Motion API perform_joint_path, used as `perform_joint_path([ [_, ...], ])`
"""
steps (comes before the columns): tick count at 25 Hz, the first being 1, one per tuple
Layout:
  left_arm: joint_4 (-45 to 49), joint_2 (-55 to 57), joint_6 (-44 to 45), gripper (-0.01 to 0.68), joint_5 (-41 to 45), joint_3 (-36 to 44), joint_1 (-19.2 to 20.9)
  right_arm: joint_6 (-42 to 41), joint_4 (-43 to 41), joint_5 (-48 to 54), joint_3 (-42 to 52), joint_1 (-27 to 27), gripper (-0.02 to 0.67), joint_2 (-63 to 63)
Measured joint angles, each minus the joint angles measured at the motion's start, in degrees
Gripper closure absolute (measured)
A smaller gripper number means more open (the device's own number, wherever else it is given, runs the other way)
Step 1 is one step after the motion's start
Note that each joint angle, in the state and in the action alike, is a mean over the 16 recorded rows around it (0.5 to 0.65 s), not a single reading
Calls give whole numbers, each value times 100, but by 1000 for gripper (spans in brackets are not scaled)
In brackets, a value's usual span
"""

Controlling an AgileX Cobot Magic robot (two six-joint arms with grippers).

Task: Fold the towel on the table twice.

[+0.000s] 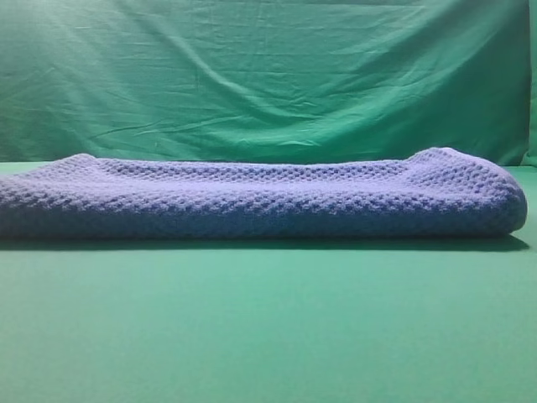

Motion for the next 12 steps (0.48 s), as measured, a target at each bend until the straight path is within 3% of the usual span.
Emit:
perform_joint_path([
  [12, -39, -46, 0, 673, 0, 0, 44, 0, -2, 63, 0, -222, 649, -130],
])
